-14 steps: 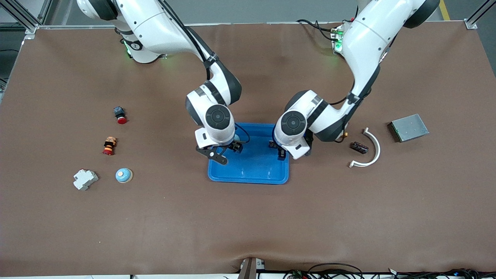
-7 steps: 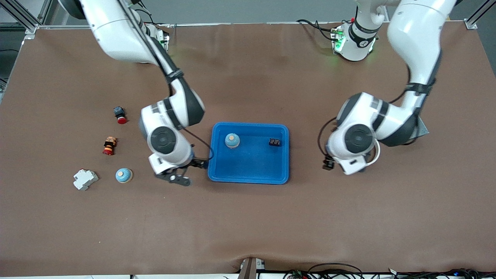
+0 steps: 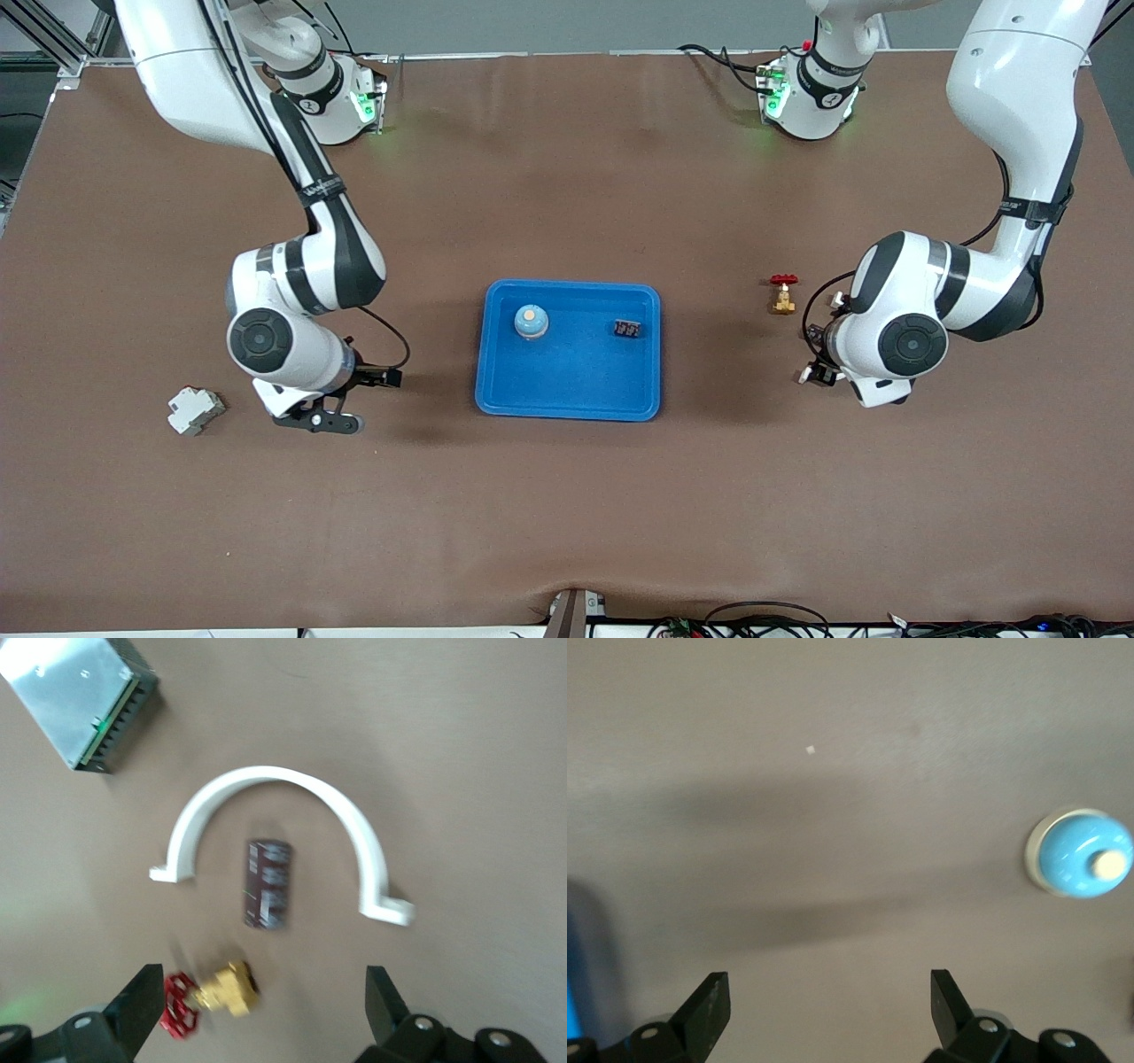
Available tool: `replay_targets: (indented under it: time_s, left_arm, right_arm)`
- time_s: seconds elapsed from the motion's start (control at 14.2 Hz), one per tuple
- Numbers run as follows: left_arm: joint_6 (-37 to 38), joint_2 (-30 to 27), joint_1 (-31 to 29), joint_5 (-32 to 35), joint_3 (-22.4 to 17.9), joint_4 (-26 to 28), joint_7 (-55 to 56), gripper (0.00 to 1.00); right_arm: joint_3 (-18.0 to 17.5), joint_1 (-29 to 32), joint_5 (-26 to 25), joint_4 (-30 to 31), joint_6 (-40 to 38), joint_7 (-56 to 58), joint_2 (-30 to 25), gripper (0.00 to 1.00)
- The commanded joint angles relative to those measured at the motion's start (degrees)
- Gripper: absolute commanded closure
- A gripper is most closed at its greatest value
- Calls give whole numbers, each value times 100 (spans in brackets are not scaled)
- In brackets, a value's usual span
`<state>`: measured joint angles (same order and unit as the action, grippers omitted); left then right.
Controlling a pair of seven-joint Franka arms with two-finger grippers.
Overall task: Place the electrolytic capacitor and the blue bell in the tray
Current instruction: 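Grasp the second bell with the right gripper while the left gripper grasps another capacitor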
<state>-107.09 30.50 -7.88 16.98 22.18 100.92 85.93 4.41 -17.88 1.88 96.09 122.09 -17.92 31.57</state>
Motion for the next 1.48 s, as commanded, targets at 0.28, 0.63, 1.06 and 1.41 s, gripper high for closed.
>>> replay_targets:
  time_s: [0.28, 0.63, 1.06, 1.41]
  left_arm:
    - [-1691, -572, -503, 183, 58, 1615, -41, 0]
    - [-1965, -405, -530, 270, 50, 1738, -41, 0]
    - [-2228, -124, -758, 709, 32, 1712, -41, 36]
    - [-2264, -123, -697, 710, 85, 1651, 38, 100]
  right_arm:
    - [-98, 1040, -109, 964, 772, 1685, -494, 0]
    - [-98, 1392, -109, 990, 1290, 2310, -380, 0]
    - [-107, 1490, -101, 1219, 2248, 2521, -64, 0]
    - [-107, 1525, -101, 1325, 2398, 2583, 121, 0]
